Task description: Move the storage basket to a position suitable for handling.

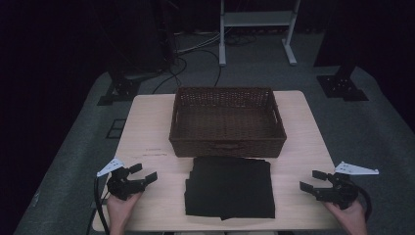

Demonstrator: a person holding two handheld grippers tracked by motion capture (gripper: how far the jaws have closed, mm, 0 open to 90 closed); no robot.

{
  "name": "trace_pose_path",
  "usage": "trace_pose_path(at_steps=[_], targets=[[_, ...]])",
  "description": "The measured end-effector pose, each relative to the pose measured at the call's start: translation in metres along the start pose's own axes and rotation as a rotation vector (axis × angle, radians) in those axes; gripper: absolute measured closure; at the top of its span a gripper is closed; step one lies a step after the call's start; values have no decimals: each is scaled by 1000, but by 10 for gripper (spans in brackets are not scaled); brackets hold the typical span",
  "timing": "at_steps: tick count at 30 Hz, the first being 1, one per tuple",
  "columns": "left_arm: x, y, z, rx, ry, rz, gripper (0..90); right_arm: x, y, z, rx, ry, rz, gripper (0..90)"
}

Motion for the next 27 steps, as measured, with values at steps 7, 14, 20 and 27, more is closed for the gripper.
trace_pose_path(at_steps=[7, 14, 20, 27], targets=[[-4, 9, -20, -29, -30, 17, 41, -4, 12, 16, -8, 31, 20, 124], [-6, 13, -31, -30, -46, 55, 30, -11, 23, 34, 14, 27, 86, 124], [-11, 16, -47, -39, -64, 101, 25, -19, 33, 49, 11, 52, 142, 125], [-18, 20, -62, -10, -71, 175, 21, -24, 40, 58, -16, 74, 169, 130]])
Point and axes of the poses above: each handheld gripper's, and its own axes: x roughly backward along the jaws, y roughly out of its top, z roughly to its left, the point moved 7 cm from there along -x, roughly forward along the jaws, and after that the axes turned 14 degrees about z, right-handed, at the moved point
